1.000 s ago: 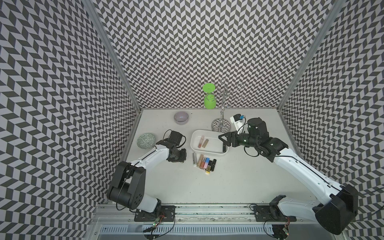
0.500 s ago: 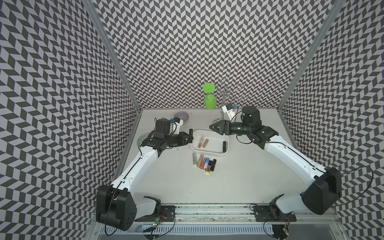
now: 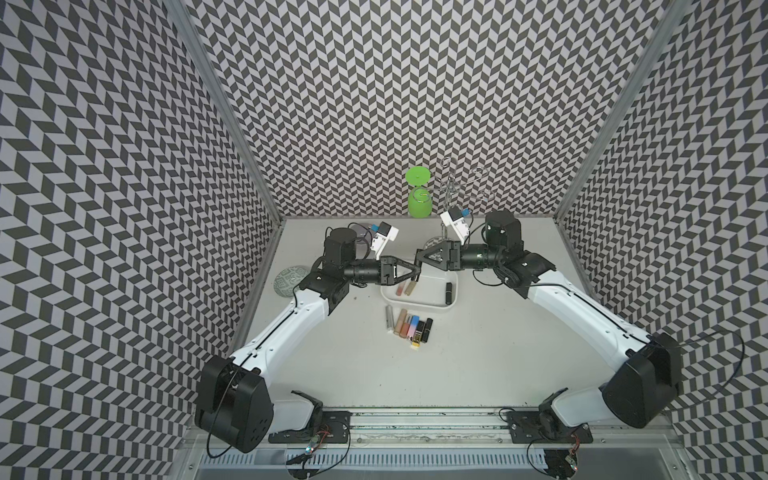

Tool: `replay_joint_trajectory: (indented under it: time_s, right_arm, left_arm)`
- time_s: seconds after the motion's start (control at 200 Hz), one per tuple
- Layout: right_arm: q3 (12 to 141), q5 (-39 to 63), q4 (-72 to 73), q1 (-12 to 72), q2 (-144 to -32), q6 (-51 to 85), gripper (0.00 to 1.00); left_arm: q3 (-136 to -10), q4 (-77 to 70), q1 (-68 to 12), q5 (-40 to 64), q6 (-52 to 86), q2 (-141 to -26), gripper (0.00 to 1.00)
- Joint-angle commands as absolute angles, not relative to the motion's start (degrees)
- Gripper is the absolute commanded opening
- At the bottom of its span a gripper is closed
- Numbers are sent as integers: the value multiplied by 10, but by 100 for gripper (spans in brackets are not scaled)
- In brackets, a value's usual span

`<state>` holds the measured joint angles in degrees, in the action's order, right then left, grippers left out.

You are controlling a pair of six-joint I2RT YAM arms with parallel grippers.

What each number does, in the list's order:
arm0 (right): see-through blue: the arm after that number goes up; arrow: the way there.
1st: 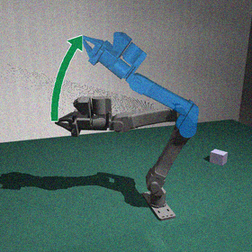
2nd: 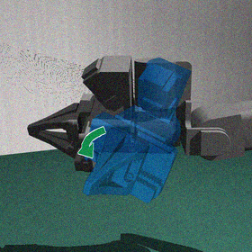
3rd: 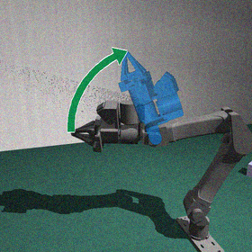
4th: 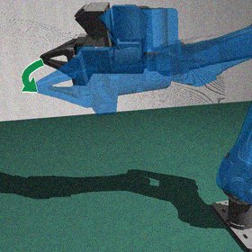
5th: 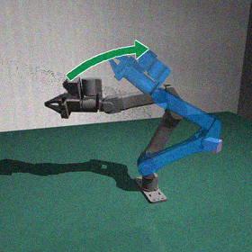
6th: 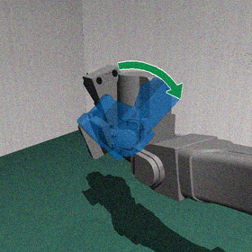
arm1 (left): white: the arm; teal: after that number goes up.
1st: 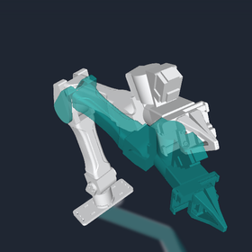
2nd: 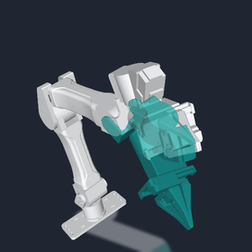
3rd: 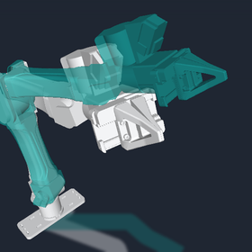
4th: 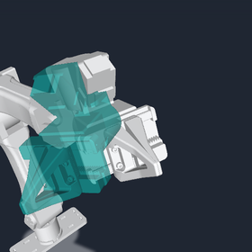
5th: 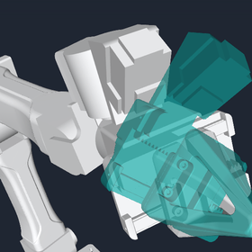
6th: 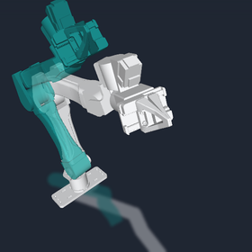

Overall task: Put the lipstick into the storage box
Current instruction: Pick up the lipstick at the center of the board.

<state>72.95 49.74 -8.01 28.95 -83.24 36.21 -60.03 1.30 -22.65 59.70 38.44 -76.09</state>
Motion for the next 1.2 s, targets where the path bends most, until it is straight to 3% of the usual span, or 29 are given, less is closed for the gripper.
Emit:
replay_joint_trajectory:
  time_s: [0.0, 0.34, 0.721, 0.856, 0.956, 1.076, 1.192]
  right_arm:
    - [716, 524, -28, 287, -808, 373, 64]
    - [702, 525, -1, 287, -802, 385, 55]
    - [700, 527, 2, 287, -805, 388, 24]
    - [696, 527, 2, 287, -802, 387, 17]
    - [695, 527, 0, 287, -799, 384, 16]
    - [694, 525, -3, 286, -797, 381, 16]
    - [694, 522, -10, 281, -793, 377, 16]
  left_arm:
    - [-619, -36, -232, 622, 405, -764, 16]
    - [-621, -51, -248, 621, 415, -771, 16]
    - [-619, -57, -250, 610, 419, -771, 17]
    - [-620, -63, -251, 606, 424, -772, 22]
    - [-620, -65, -251, 603, 425, -773, 30]
    - [-621, -65, -251, 604, 423, -771, 31]
    - [-627, -58, -251, 602, 416, -767, 43]
